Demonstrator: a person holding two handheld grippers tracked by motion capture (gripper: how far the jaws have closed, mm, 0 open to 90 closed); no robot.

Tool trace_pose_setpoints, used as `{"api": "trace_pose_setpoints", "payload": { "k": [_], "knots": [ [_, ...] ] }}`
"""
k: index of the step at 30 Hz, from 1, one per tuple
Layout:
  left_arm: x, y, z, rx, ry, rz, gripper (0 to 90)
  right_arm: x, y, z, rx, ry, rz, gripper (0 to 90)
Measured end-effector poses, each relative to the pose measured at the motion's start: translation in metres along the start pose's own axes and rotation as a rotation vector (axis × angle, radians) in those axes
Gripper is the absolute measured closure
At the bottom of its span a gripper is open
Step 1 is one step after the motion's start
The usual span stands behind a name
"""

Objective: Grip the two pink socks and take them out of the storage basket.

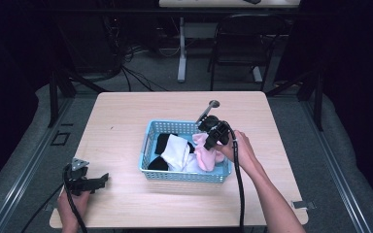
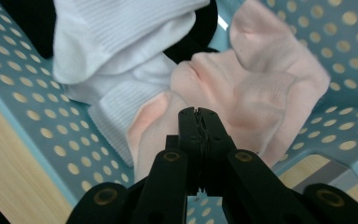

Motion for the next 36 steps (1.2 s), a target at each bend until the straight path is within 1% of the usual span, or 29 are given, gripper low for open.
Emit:
{"api": "trace_pose_setpoints", "payload": {
  "k": [1, 4, 5, 6, 7, 10, 12, 14, 15, 16, 20, 21, 23, 25, 28, 29, 32, 33, 34, 36],
  "knots": [
    [0.0, 0.0, 0.0, 0.0, 0.0, 0.0, 0.9, -0.005, -0.002, 0.002, -0.01, -0.001, -0.002, 89.1],
    [0.0, 0.0, 0.0, 0.0, 0.0, 0.0, 0.9, -0.013, -0.005, 0.007, -0.016, 0.002, -0.033, 89.1],
    [0.0, 0.0, 0.0, 0.0, 0.0, 0.0, 0.9, -0.017, -0.007, 0.008, -0.023, 0.001, -0.037, 89.1],
    [0.0, 0.0, 0.0, 0.0, 0.0, 0.0, 0.9, -0.017, -0.007, 0.008, -0.023, 0.001, -0.037, 89.1],
    [0.0, 0.0, 0.0, 0.0, 0.0, 0.0, 0.9, -0.024, -0.011, 0.012, -0.036, 0.006, -0.058, 89.2],
    [0.0, 0.0, 0.0, 0.0, 0.0, 0.0, 0.9, -0.035, -0.015, 0.015, -0.047, 0.012, -0.08, 89.2],
    [0.0, 0.0, 0.0, 0.0, 0.0, 0.0, 0.9, -0.042, -0.018, 0.017, -0.052, 0.011, -0.092, 89.2],
    [0.0, 0.0, 0.0, 0.0, 0.0, 0.0, 0.9, -0.046, -0.019, 0.018, -0.056, 0.013, -0.094, 89.2],
    [0.0, 0.0, 0.0, 0.0, 0.0, 0.0, 0.9, -0.05, -0.021, 0.021, -0.054, 0.018, -0.109, 89.2],
    [0.0, 0.0, 0.0, 0.001, -0.001, 0.002, 0.9, -0.051, -0.021, 0.021, -0.055, 0.014, -0.112, 89.2],
    [0.0, 0.0, 0.0, 0.001, 0.0, 0.0, 0.9, -0.053, -0.024, 0.022, -0.058, 0.013, -0.101, 89.2],
    [0.0, 0.0, 0.0, 0.0, 0.0, 0.0, 0.9, -0.055, -0.027, 0.021, -0.063, 0.014, -0.083, 89.2],
    [0.0, 0.0, 0.0, 0.0, 0.0, 0.0, 0.9, -0.056, -0.028, 0.021, -0.055, 0.011, -0.085, 89.2],
    [0.0, 0.0, 0.0, 0.0, 0.0, 0.0, 0.9, -0.059, -0.03, 0.02, -0.057, 0.014, -0.073, 89.2],
    [0.0, 0.0, 0.0, 0.0, 0.0, 0.0, 0.9, -0.062, -0.031, 0.021, -0.058, 0.017, -0.074, 89.2],
    [0.0, 0.0, 0.0, 0.0, 0.0, 0.0, 0.9, -0.067, -0.033, 0.022, -0.055, 0.015, -0.085, 89.2],
    [0.0, 0.0, 0.0, 0.0, 0.0, 0.0, 0.9, -0.075, -0.035, 0.023, -0.058, 0.012, -0.092, 89.2],
    [0.0, 0.0, 0.0, 0.0, 0.0, 0.0, 1.0, -0.075, -0.035, 0.023, -0.058, 0.012, -0.092, 89.2],
    [0.0, 0.0, 0.0, 0.0, 0.0, 0.0, 0.9, -0.082, -0.037, 0.026, -0.06, 0.013, -0.098, 89.2],
    [0.0, 0.0, 0.0, 0.0, 0.0, 0.0, 0.9, -0.085, -0.037, 0.028, -0.062, 0.011, -0.101, 89.2]
  ]
}}
Point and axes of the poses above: each handheld gripper's, and its own axes: x roughly forward along the jaws, y roughly out of its underside, z roughly to its left, the point moved 1 cm from there along x, roughly forward along the jaws, and after that the axes turned 11 degrees about -y, right-handed, at the moved point
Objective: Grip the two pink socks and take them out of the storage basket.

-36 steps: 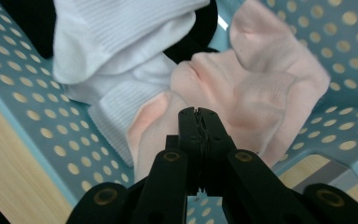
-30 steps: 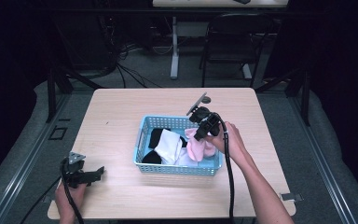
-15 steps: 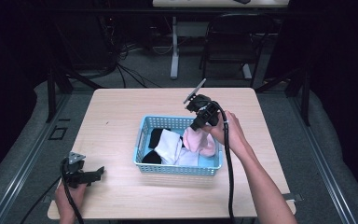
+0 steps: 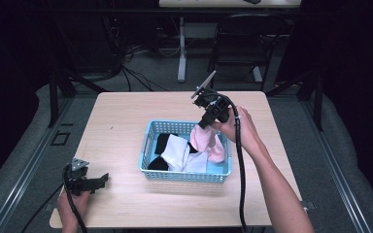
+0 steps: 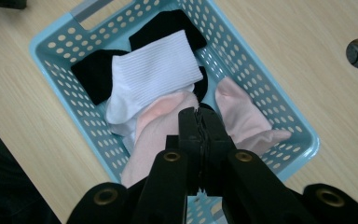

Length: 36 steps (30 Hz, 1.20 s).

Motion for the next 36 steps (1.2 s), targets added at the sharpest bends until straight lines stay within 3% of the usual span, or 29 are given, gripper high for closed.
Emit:
{"api": "trace_pose_setpoints", "payload": {
  "k": [7, 18, 28, 36],
  "knots": [
    [0.0, 0.0, 0.0, 0.0, 0.0, 0.0, 0.9, -0.022, -0.006, 0.008, -0.012, 0.008, -0.02, 89.2],
    [0.0, 0.0, 0.0, 0.0, 0.0, 0.0, 0.9, -0.046, -0.003, 0.007, 0.002, 0.026, -0.032, 89.1],
    [0.0, 0.0, 0.0, 0.001, 0.0, 0.0, 0.9, -0.069, 0.019, -0.009, 0.064, 0.073, -0.044, 89.2],
    [0.0, 0.0, 0.0, 0.0, 0.0, 0.0, 0.9, -0.085, 0.045, -0.03, 0.132, 0.104, -0.062, 89.1]
  ]
}}
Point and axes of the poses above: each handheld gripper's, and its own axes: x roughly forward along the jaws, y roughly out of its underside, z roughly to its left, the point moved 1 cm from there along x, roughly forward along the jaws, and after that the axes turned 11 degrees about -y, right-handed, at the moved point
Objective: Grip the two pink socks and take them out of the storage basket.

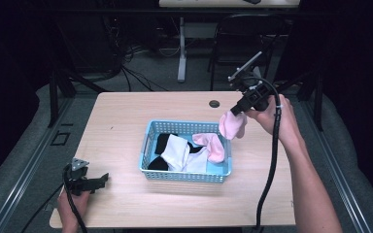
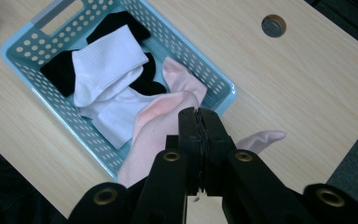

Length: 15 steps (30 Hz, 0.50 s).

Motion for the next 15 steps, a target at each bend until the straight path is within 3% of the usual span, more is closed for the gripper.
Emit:
{"api": "trace_pose_setpoints", "payload": {
  "k": [15],
  "knots": [
    [0.0, 0.0, 0.0, 0.0, 0.0, 0.0, 0.9, -0.006, 0.048, -0.048, 0.145, 0.066, 0.0, 89.1]
  ]
}}
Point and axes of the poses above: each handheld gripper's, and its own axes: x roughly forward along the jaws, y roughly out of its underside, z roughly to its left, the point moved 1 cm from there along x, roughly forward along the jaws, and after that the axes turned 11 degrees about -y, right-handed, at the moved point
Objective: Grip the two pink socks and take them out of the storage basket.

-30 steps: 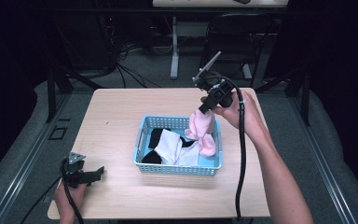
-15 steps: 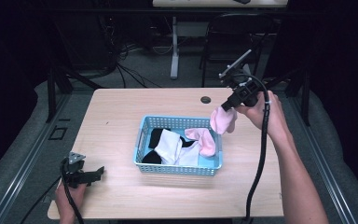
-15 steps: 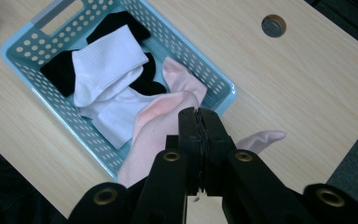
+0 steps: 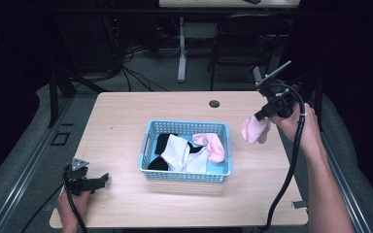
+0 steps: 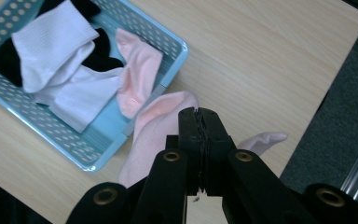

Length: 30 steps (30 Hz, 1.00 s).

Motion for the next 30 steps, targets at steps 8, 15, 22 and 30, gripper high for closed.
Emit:
{"api": "trace_pose_setpoints", "payload": {
  "k": [8, 15, 22, 30],
  "knots": [
    [0.0, 0.0, 0.0, 0.0, 0.0, 0.0, 1.0, 0.015, 0.014, -0.02, 0.043, 0.035, 0.048, 89.1],
    [0.0, 0.0, 0.0, 0.0, 0.0, 0.0, 1.0, 0.038, 0.023, -0.037, 0.088, 0.041, 0.093, 89.0],
    [0.0, 0.0, 0.0, 0.0, 0.0, 0.0, 0.9, 0.076, 0.031, -0.057, 0.128, 0.012, 0.159, 88.9],
    [0.0, 0.0, 0.0, 0.0, 0.0, 0.0, 0.9, 0.123, 0.042, -0.07, 0.16, -0.02, 0.195, 88.8]
  ]
}}
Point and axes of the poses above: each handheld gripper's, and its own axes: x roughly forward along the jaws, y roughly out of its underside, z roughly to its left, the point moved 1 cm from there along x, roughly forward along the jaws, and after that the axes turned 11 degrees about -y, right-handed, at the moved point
